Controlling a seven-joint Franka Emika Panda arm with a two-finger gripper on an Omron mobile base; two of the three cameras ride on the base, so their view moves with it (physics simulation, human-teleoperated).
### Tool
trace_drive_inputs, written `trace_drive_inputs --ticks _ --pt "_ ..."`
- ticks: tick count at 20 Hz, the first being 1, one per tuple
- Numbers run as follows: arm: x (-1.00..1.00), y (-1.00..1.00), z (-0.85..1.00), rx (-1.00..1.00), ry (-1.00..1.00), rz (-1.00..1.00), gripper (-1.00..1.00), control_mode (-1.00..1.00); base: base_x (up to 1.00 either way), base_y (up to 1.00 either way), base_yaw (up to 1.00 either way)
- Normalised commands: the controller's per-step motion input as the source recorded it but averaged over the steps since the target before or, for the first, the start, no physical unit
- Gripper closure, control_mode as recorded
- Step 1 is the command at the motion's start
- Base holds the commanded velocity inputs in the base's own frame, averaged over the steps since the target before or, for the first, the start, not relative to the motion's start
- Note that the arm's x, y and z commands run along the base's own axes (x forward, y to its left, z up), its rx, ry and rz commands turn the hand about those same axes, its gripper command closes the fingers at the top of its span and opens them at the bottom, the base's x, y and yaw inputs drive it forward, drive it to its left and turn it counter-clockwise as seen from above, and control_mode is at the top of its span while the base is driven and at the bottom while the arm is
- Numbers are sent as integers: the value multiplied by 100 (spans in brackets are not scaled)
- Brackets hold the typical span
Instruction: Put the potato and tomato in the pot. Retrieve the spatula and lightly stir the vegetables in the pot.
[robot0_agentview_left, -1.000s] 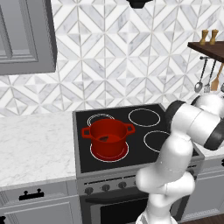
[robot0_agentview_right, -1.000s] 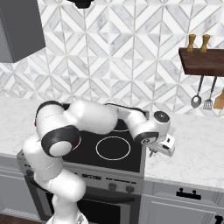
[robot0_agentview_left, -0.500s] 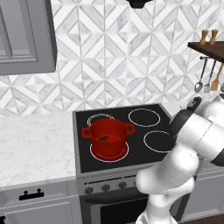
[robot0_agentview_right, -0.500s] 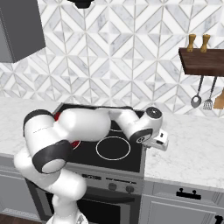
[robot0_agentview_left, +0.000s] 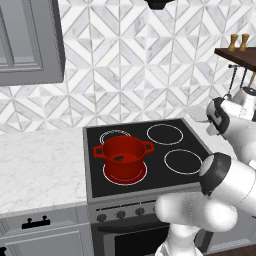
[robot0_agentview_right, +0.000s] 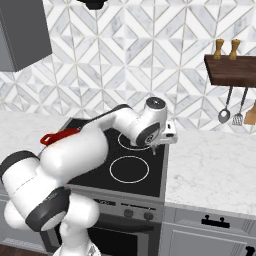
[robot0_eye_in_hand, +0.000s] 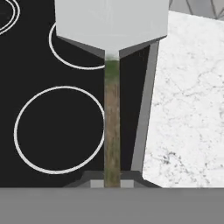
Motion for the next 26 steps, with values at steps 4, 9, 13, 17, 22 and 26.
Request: trace_drive_inputs --ticks 4,9,13,17,22,26 --pt "1 58 61 -30 -32 48 100 -100 0 0 0" --pt "0 47 57 -26 -48 48 100 -100 0 0 0" --pt "11 52 43 -30 -28 46 100 -100 0 0 0" --pt "54 42 20 -32 9 33 100 -100 0 0 0" --pt "30 34 0 -26 17 9 100 -100 0 0 0" --pt "0 13 0 -13 0 0 100 -100 0 0 0"
